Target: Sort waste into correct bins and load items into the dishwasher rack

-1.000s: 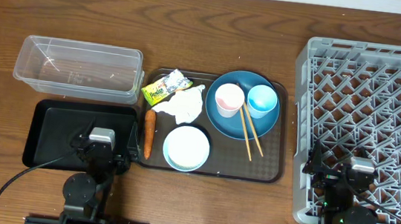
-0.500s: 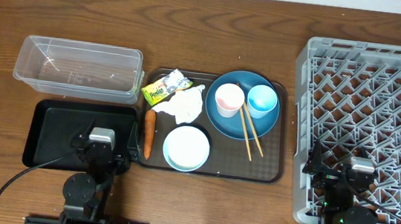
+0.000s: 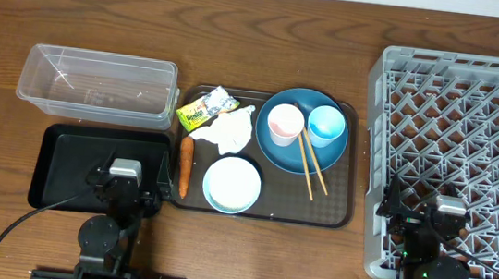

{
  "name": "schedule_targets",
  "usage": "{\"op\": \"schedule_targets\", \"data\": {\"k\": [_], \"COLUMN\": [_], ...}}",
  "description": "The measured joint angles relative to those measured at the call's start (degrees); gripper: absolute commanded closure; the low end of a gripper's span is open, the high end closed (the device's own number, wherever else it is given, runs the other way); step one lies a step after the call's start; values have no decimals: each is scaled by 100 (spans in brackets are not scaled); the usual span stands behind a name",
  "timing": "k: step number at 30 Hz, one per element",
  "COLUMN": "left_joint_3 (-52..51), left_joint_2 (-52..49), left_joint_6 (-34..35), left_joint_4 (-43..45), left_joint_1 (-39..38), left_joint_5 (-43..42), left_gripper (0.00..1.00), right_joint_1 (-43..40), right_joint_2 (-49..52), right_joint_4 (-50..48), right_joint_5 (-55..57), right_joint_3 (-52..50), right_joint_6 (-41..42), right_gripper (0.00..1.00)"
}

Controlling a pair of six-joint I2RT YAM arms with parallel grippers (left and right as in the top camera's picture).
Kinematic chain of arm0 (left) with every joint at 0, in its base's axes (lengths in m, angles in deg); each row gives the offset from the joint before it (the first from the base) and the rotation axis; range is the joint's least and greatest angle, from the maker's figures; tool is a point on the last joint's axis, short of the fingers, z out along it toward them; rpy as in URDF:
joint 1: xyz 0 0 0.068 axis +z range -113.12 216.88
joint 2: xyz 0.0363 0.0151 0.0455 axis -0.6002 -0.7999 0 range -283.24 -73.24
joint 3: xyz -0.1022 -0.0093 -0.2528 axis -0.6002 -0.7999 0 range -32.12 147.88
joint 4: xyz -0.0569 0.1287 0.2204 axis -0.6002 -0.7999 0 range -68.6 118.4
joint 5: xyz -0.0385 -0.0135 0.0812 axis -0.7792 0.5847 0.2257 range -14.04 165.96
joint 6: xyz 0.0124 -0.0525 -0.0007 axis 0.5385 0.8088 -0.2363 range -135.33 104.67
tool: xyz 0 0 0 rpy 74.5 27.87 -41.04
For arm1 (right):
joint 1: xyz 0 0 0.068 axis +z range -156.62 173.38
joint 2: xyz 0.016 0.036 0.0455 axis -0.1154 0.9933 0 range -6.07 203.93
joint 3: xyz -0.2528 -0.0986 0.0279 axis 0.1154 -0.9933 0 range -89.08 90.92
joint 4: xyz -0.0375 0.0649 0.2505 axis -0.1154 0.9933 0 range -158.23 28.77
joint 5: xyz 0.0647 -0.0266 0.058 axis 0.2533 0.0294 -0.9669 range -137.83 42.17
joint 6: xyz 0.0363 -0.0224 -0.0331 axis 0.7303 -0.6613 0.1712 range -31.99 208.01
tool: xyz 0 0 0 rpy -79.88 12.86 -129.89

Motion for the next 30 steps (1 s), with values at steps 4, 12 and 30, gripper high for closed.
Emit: {"op": "schedule_targets", "data": {"k": [4, 12, 30], "left_joint_3": [0, -11, 1126], "left_joint_2": [0, -2, -74], "left_joint_6": [142, 1331, 2385], "left_joint_4": [11, 520, 1134], "left_joint_1": [0, 0, 0], "left_joint_5": [0, -208, -564], "left_gripper": [2, 2, 2], "right_joint_1": [0, 0, 0], "right_joint_2": [0, 0, 0], "right_joint_4": [0, 0, -2], "right_joint_5": [0, 0, 0], "right_joint_3": [0, 0, 0], "right_joint_6": [0, 0, 0], "right_gripper": [1, 1, 1]}}
